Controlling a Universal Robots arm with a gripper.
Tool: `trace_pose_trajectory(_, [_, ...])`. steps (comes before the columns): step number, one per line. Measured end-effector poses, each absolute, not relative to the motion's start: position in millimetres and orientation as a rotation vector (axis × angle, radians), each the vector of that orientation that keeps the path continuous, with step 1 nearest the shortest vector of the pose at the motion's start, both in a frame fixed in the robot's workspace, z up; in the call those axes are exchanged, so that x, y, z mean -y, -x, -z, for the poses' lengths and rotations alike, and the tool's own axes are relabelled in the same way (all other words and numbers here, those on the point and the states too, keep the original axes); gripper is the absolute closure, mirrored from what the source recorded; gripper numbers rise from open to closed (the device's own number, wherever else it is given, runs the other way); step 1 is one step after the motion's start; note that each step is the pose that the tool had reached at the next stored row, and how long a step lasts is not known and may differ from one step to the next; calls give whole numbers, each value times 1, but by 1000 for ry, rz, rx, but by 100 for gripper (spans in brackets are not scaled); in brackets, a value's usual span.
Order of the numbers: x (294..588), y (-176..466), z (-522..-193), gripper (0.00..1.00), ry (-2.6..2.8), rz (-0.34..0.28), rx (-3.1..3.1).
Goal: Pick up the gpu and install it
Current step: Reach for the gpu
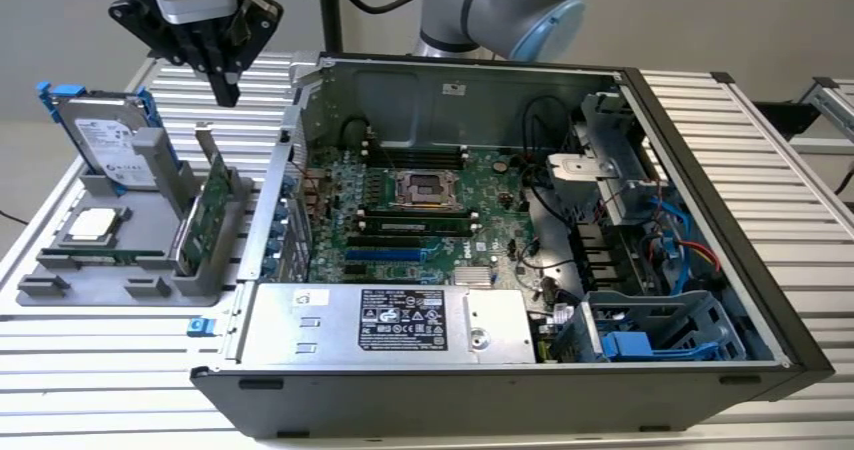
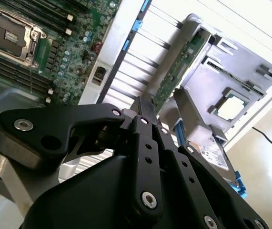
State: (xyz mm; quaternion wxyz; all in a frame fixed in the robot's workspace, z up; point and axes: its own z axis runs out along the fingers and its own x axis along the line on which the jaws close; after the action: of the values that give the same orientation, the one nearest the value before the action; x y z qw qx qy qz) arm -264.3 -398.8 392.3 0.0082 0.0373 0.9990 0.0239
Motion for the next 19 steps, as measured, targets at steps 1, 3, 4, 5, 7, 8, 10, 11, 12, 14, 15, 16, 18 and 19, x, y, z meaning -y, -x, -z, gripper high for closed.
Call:
trace_pose_trajectory(1, [399,265,-392,100,-117,-75,-3122])
trace_pose_trajectory(3, [399,266,-392,100,-116,-75,-3122])
trace_pose_trajectory(4, [399,267,-392,100,-117,-75,-3122])
trace_pose_trajectory(5, [399,267,-392,100,-117,-75,-3122])
trace_pose_trajectory(7, [399,269,-392,100,-117,-75,-3122])
trace_pose_trajectory(8, [399,269,-392,100,-117,-75,-3122])
trace_pose_trajectory(10, [399,271,-392,100,-117,-75,-3122])
trace_pose_trajectory(11, [399,271,-392,100,-117,-75,-3122])
trace_pose_trajectory(12, [399,272,-392,100,-117,-75,-3122])
trace_pose_trajectory(14, [399,273,-392,100,-116,-75,-3122])
trace_pose_trajectory(15, [399,274,-392,100,-117,-75,-3122])
trace_pose_trajectory(16, [399,274,-392,100,-116,-75,-3122])
trace_pose_trajectory(18, [399,275,-392,100,-117,-75,-3122])
trace_pose_trajectory(19, [399,276,-392,100,-117,-75,-3122])
